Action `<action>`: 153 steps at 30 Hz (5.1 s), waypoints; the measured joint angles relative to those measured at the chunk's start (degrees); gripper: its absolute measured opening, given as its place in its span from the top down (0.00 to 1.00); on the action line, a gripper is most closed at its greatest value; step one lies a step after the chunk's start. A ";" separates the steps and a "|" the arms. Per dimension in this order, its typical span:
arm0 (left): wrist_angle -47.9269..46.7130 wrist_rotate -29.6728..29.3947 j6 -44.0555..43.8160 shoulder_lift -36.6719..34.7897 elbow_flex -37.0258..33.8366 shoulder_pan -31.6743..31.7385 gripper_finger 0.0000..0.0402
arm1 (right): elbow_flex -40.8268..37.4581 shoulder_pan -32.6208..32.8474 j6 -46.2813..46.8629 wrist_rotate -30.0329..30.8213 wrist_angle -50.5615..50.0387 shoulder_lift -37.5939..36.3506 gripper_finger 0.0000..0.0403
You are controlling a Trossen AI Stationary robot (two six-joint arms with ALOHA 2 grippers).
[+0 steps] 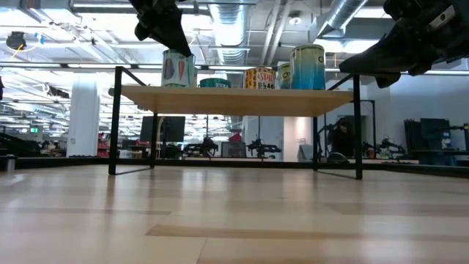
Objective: Pick and place cans onto a shelf
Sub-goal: Put the white can on the shelf, then return to Home Position
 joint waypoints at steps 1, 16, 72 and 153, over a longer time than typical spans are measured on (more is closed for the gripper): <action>0.02 0.01 0.00 0.02 -0.01 0.19 0.96 | 0.00 0.00 0.00 -0.02 -0.02 0.00 0.97; -0.07 -1.46 2.51 0.11 -0.07 0.61 0.96 | 0.00 0.00 0.51 -0.06 -0.04 0.00 0.97; 9.11 -7.67 11.56 -16.77 -9.77 -15.06 0.73 | 0.00 2.08 -3.17 0.14 0.37 0.00 0.97; 44.93 29.92 19.00 -74.90 -66.77 1.99 1.00 | -16.02 -13.83 -12.43 -6.36 -28.78 -62.86 0.96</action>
